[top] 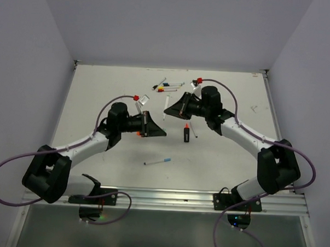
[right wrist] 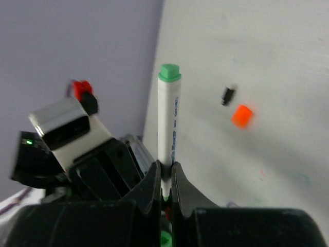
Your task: Open the pen caps
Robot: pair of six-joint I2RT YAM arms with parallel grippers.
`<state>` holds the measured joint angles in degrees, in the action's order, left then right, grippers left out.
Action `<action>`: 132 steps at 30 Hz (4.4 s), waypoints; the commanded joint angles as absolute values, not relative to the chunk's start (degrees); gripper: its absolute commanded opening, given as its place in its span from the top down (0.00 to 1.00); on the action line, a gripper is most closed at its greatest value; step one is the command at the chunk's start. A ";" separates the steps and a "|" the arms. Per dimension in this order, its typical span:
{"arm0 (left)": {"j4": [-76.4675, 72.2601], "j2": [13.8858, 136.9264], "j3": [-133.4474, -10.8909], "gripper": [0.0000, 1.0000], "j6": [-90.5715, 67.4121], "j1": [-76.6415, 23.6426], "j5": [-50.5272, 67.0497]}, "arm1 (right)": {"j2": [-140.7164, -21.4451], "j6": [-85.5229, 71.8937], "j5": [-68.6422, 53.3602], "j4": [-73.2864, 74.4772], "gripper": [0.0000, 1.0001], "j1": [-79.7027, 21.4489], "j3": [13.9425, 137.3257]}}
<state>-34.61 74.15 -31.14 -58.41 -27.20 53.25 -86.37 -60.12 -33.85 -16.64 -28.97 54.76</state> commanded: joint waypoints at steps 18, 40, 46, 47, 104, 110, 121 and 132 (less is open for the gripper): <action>19.77 97.11 -58.36 1.00 -24.35 -26.37 14.86 | -91.04 -23.82 -3.96 41.31 1.00 -18.28 64.25; 23.12 100.20 -58.19 0.85 -22.50 -26.28 6.24 | -103.53 -21.18 -2.72 39.20 0.93 -18.19 68.20; 23.73 100.81 -58.18 0.69 -22.68 -26.02 5.54 | -103.98 -20.30 -2.55 40.34 0.73 -18.19 69.87; 23.73 100.72 -58.27 0.68 -22.50 -25.93 5.62 | -103.80 -20.04 -2.37 40.52 0.69 -18.19 69.96; 53.88 43.24 -46.93 0.34 -48.07 -23.03 -4.05 | -111.53 -3.78 -0.18 34.90 0.56 -62.93 74.89; 52.65 44.30 -47.02 0.34 -48.08 -22.94 -2.20 | -114.43 -3.52 -0.18 34.37 0.60 -63.28 75.76; 45.28 44.73 -46.32 0.36 -43.86 -23.03 3.42 | -109.08 -10.45 1.14 33.92 1.00 -63.02 73.13; 15.75 54.92 -40.60 0.43 -43.33 -23.64 29.88 | -90.71 -28.72 -16.52 25.49 1.00 -43.26 71.63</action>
